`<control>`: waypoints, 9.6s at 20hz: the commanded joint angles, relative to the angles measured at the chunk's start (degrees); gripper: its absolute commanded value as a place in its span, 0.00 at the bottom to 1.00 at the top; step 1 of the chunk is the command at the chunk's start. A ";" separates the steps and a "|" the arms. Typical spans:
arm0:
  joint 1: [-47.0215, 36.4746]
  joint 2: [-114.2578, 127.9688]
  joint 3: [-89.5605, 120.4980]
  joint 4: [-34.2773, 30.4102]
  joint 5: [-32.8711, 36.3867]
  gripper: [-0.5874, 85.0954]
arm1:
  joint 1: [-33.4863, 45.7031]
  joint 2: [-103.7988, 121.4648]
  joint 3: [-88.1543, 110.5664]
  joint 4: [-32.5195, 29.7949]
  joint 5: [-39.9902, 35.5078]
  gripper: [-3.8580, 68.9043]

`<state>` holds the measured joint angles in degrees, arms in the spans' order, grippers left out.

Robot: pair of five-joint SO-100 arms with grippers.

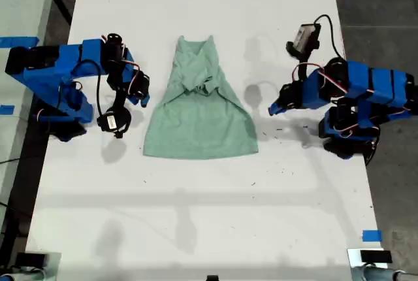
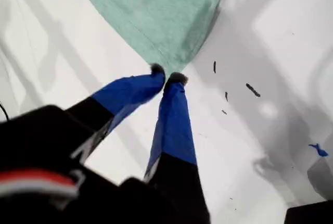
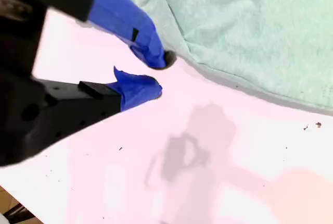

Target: Fold tshirt

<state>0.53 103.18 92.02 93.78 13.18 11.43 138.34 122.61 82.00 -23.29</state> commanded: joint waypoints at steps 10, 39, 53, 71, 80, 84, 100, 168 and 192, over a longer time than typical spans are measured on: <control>0.97 1.58 0.18 -1.41 -0.79 0.07 | -2.11 -27.51 -0.26 -15.56 -9.23 0.54; 2.20 1.32 2.11 -3.87 -0.97 0.04 | -7.82 -56.69 -29.71 -32.70 5.10 0.02; 2.81 0.70 1.76 -3.16 -2.64 0.03 | -9.84 -60.91 -66.27 6.50 1.76 0.55; 5.19 -6.33 3.08 -14.41 -2.55 0.41 | -8.09 -36.74 -36.39 4.13 3.78 0.51; 2.90 -25.22 13.80 -34.45 -7.47 0.05 | -9.40 -31.20 -27.95 0.53 5.36 0.51; 3.34 -20.92 14.68 -32.70 -10.02 0.01 | -9.05 -26.63 -21.80 -3.60 5.71 0.49; 3.43 -46.41 -44.30 -9.05 -6.42 0.01 | -9.67 -26.19 -18.54 -6.77 6.15 0.47; 9.32 -45.35 -20.39 -23.82 -11.69 0.01 | -13.18 -101.34 -81.12 -14.41 8.17 0.02; 16.00 -30.67 -49.48 -6.15 10.28 0.01 | -14.24 -58.54 -70.66 5.10 -10.20 0.02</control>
<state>24.43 66.18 44.38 83.85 17.67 -10.02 72.51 50.98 86.04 -27.95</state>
